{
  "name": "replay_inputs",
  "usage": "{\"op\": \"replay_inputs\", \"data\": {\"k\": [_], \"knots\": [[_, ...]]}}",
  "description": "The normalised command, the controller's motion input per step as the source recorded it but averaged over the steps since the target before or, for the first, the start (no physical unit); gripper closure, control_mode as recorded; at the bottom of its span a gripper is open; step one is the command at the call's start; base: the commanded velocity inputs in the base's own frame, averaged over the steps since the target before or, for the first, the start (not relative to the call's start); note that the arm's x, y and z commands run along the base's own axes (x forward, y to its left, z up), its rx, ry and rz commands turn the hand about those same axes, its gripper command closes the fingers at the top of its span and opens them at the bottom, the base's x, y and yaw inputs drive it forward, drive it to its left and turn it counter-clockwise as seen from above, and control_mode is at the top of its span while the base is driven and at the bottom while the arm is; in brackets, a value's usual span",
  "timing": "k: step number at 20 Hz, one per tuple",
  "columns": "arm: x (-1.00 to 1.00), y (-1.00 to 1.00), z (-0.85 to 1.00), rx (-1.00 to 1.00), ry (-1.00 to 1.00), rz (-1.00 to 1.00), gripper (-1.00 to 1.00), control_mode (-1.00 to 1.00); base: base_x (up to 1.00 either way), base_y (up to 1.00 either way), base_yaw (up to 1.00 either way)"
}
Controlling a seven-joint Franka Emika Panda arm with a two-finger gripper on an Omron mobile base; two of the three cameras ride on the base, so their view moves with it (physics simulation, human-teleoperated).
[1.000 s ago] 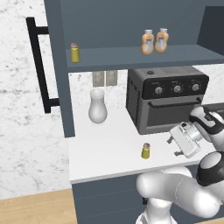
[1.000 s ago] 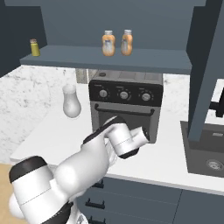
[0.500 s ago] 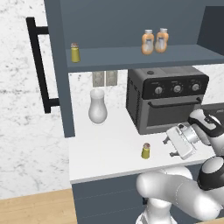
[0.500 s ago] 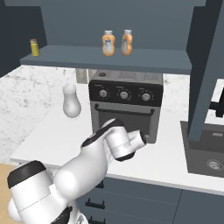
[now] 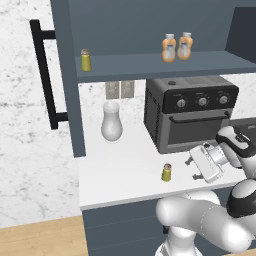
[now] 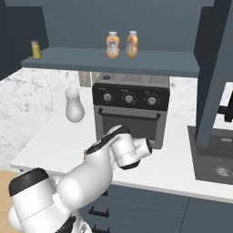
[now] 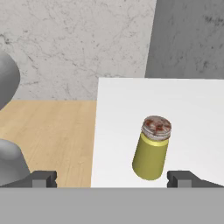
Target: Put the shaker and condiment bottle from the counter next to their counterparts in the cabinet.
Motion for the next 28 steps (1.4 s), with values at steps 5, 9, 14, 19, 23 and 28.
{"op": "replay_inputs", "data": {"k": [5,9,14,19,23,28], "knots": [[0.24,0.27,0.00,0.00,0.00,0.00,-1.00,-1.00,0.00,0.00,0.00],[0.27,0.30,-0.06,0.00,0.00,0.00,-1.00,-1.00,0.00,0.00,0.00],[0.07,0.13,-0.01,0.00,0.00,0.00,-1.00,-1.00,0.00,0.00,0.00],[0.00,0.05,-0.02,0.00,0.00,0.00,-1.00,-1.00,0.00,0.00,0.00],[0.13,0.12,-0.26,0.00,0.00,0.00,-1.00,-1.00,0.00,0.00,0.00],[0.15,0.00,-0.42,0.00,-0.01,0.00,-1.00,-1.00,0.00,0.00,0.00]]}}
